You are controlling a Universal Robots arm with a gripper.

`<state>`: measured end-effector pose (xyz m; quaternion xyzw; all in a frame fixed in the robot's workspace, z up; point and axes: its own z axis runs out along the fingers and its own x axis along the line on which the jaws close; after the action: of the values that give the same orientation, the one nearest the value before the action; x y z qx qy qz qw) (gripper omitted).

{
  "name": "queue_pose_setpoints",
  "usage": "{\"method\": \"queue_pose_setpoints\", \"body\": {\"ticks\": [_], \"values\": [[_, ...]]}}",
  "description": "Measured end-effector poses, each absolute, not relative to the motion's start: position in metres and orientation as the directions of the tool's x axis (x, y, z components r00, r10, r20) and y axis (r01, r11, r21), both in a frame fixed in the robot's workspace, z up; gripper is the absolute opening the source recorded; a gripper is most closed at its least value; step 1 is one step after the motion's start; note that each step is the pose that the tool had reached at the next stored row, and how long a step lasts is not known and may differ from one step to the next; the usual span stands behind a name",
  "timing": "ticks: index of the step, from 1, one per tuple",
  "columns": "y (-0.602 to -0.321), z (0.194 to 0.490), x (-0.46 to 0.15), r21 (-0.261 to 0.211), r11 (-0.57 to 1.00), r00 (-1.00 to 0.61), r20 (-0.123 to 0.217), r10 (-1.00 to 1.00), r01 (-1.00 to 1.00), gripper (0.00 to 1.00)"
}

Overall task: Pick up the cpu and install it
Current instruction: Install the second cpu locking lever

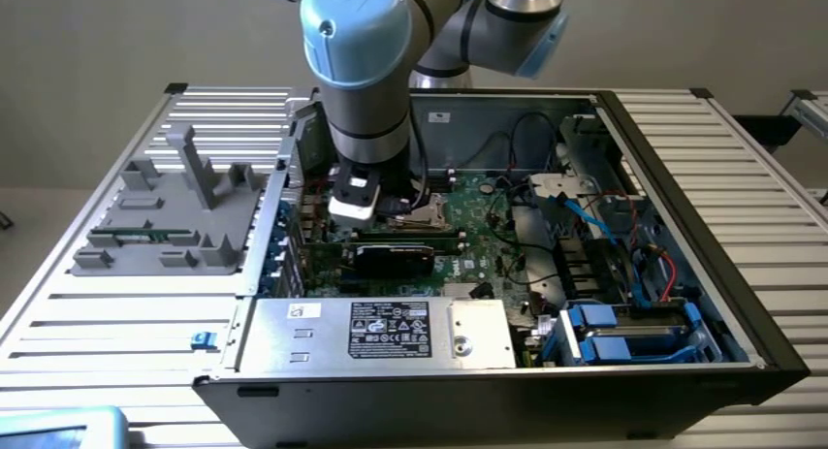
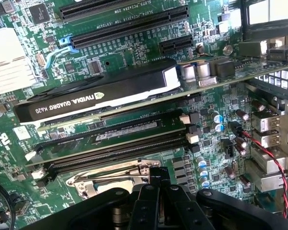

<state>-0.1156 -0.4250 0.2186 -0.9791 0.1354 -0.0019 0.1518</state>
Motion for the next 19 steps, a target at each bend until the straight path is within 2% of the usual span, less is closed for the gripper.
{"method": "queue_pose_setpoints", "body": {"ticks": [19], "values": [[-0.424,0.205,-0.115,-0.298,-0.917,0.963,-0.037,-0.266,-0.264,0.11]]}}
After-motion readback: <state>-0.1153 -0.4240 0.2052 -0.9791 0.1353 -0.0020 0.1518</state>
